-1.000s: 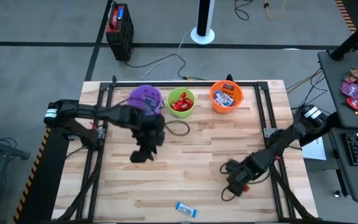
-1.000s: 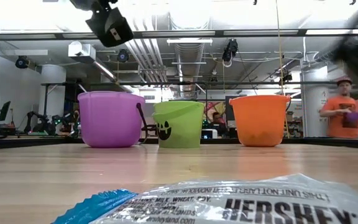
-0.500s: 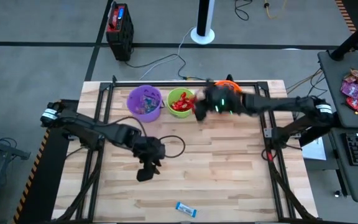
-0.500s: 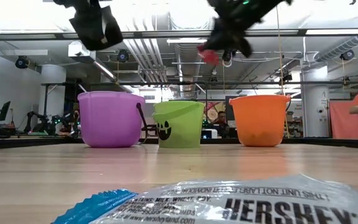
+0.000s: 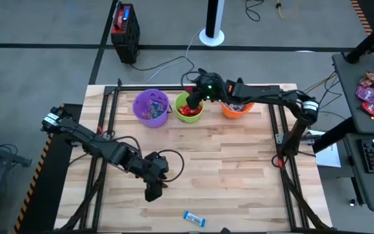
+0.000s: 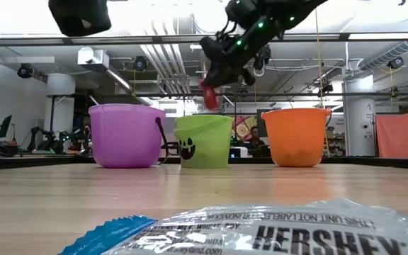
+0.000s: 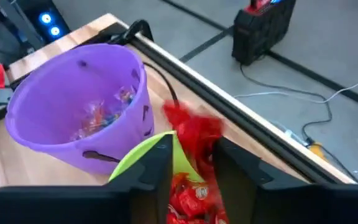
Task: Sort candy by brand, put in halloween buckets
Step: Put the red chocolate bar into the green bucket, then put the white chocolate bar into the orange bucket, then return to Home Position
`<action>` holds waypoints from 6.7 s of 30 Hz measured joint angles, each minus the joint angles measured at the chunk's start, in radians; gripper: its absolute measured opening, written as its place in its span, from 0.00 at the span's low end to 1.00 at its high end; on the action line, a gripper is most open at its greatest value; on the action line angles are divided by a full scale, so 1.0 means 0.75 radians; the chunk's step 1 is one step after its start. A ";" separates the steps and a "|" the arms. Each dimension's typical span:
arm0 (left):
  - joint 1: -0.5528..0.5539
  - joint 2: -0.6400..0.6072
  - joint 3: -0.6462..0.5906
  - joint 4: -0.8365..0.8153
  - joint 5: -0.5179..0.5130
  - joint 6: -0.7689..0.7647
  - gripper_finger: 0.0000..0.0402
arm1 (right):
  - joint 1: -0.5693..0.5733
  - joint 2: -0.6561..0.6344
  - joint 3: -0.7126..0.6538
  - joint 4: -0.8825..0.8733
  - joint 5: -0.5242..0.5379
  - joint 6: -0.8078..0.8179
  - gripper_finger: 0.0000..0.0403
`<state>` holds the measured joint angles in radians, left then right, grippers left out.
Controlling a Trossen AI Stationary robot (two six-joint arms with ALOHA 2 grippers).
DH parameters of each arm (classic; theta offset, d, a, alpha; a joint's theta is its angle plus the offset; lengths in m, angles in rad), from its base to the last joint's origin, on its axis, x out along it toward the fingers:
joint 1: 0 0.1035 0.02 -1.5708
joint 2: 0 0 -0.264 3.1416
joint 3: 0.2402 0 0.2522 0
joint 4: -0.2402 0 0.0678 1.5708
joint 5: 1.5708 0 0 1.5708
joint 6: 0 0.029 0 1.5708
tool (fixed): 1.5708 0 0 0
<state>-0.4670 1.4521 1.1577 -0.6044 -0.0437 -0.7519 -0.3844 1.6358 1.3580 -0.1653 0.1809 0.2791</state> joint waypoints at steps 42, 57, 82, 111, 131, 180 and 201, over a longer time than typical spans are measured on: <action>-0.137 0.847 0.472 0.302 -0.011 0.637 0.49 | 0.373 -0.564 -0.062 -0.822 -0.135 -0.013 0.46; -0.160 0.981 0.528 0.370 0.005 0.644 0.49 | 0.375 -0.563 -0.165 -0.828 -0.135 -0.013 0.46; -0.157 0.896 0.449 0.152 -0.018 0.587 0.04 | 0.376 -0.568 -0.174 -0.852 -0.182 -0.028 0.46; 0.202 0.134 0.332 0.015 -0.599 0.897 0.04 | 0.757 -0.494 -0.458 0.252 -0.170 -0.063 0.46; 0.208 0.135 0.330 0.016 -0.598 0.910 0.13 | 0.707 -0.395 -0.333 0.195 -0.145 -0.108 0.08; 0.245 -0.635 -0.345 0.459 -0.320 0.853 0.35 | 0.122 -0.574 -0.295 -0.120 -0.133 -0.231 0.53; 0.286 -1.664 -1.138 1.020 -0.442 0.938 0.35 | 0.279 -0.886 -0.817 0.277 -0.436 -0.181 0.53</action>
<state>-0.2525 0.2042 0.3044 0.1605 -0.3752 -0.0485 -0.1749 0.9711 0.7452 0.0425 -0.1458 0.1433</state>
